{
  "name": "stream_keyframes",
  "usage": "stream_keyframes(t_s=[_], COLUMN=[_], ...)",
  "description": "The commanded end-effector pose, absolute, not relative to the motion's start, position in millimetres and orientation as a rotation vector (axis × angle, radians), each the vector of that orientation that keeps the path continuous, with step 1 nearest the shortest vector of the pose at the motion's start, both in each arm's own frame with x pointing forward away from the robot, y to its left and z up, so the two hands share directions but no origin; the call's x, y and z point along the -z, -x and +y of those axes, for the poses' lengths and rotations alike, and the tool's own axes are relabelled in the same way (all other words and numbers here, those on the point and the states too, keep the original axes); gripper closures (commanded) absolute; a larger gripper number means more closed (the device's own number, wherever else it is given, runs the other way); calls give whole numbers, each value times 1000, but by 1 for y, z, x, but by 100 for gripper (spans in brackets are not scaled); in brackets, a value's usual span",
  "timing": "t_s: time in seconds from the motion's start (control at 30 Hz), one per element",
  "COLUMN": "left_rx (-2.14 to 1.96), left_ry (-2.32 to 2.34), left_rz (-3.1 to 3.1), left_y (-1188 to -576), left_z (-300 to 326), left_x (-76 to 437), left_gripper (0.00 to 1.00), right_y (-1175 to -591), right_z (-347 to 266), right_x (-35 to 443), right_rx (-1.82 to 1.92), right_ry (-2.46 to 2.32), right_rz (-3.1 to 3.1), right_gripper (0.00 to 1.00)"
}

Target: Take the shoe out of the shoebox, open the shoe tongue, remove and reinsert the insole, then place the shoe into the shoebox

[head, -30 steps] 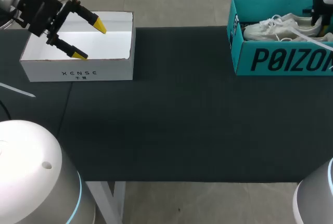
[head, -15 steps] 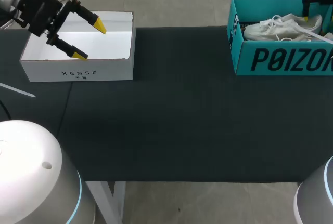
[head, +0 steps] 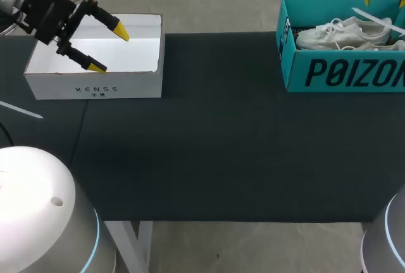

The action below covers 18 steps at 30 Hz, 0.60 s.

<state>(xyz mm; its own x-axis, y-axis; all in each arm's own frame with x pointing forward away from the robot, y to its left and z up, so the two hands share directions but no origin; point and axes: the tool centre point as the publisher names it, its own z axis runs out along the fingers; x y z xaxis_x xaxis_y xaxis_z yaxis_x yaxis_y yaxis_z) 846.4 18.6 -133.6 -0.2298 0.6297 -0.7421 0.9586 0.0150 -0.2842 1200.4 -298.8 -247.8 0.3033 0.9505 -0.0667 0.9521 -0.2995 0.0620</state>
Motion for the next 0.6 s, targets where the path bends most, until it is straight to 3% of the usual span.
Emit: stream_keyframes(t_s=[0.03, 0.33, 0.6], left_rx=[1081, 1081, 1081], left_ry=[-1625, -1625, -1625], left_rz=[1893, 1893, 1893], left_y=[-847, -847, -847], left_z=[19, 19, 19], left_x=[133, 133, 133], left_gripper=[0, 0, 0], right_y=[-1183, -1149, -1138], right_z=[-282, -249, -242], right_x=[193, 150, 150], right_rx=[3, -138, -126], right_ry=[-2453, -2375, -2364], right_rz=[1824, 1958, 2007], right_gripper=[0, 0, 0])
